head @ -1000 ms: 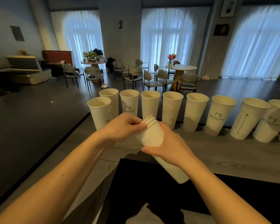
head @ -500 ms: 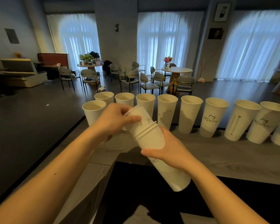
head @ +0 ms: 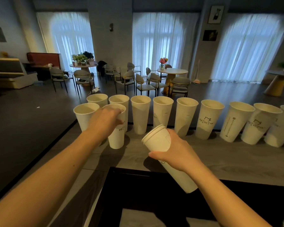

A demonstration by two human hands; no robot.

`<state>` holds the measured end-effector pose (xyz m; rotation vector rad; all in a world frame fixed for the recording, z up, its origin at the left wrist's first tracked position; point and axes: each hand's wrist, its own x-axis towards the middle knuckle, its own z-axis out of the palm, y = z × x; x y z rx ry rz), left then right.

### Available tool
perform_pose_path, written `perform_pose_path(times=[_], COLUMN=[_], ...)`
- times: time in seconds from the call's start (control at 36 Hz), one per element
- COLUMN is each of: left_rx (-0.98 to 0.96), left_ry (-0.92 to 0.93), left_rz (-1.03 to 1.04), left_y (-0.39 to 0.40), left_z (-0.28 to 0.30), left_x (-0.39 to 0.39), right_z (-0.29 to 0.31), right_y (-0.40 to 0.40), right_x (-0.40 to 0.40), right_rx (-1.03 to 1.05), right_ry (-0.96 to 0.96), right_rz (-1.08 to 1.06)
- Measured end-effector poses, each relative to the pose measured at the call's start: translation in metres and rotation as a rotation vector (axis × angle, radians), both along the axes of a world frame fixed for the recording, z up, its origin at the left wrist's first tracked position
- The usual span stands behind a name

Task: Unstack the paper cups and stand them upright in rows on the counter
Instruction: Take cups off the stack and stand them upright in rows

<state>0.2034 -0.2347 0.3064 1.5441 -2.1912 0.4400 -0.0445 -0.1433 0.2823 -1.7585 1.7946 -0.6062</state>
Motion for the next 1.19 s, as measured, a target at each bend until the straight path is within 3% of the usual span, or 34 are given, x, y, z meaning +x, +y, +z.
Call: perform_pose_path(times=[0.14, 0.22, 0.28, 0.33, 0.39, 0.42, 0.61, 0.78, 0.83, 0.89, 1.0, 1.06, 1.19], left_rx=[-0.032, -0.145, 0.093, 0.536, 0.830, 0.881, 0.810, 0.460, 0.259, 0.186, 0.182, 0.148, 0.159], left_ry=[0.039, 0.260, 0.471, 0.599, 0.563, 0.518, 0.550, 0.718, 0.657, 0.479, 0.085, -0.081, -0.124], left_rz=[0.029, -0.058, -0.199, -0.355, -0.459, -0.481, -0.473, -0.276, -0.215, -0.166, -0.136, -0.131, -0.069], left_y=[0.000, 0.023, 0.046, 0.061, 0.067, 0.069, 0.075, 0.070, 0.064, 0.055, 0.042, 0.034, 0.019], left_z=[0.007, 0.018, 0.026, 0.034, 0.035, 0.035, 0.038, 0.043, 0.047, 0.047, 0.031, 0.022, 0.015], left_x=[0.002, -0.017, -0.039, -0.056, -0.065, -0.067, -0.077, -0.073, -0.070, -0.072, -0.087, -0.092, -0.091], right_z=[0.003, 0.005, 0.005, 0.006, 0.006, 0.007, 0.009, 0.006, 0.005, 0.003, -0.004, -0.009, -0.026], right_y=[0.004, 0.006, 0.007, 0.009, 0.010, 0.011, 0.015, 0.015, 0.012, 0.007, -0.010, -0.019, -0.037], right_x=[-0.005, -0.008, -0.008, -0.007, -0.006, -0.005, -0.015, -0.048, -0.067, -0.079, -0.078, -0.069, -0.054], right_rx=[-0.039, -0.063, -0.072, -0.082, -0.090, -0.093, -0.136, -0.154, -0.089, -0.090, -0.267, -0.243, -0.154], right_ry=[-0.023, -0.049, -0.065, -0.073, -0.084, -0.086, 0.015, 0.158, 0.185, 0.153, -0.183, -0.371, -0.626], right_rz=[-0.005, 0.004, 0.021, 0.035, 0.037, 0.042, 0.104, 0.116, 0.078, 0.008, -0.097, -0.097, -0.038])
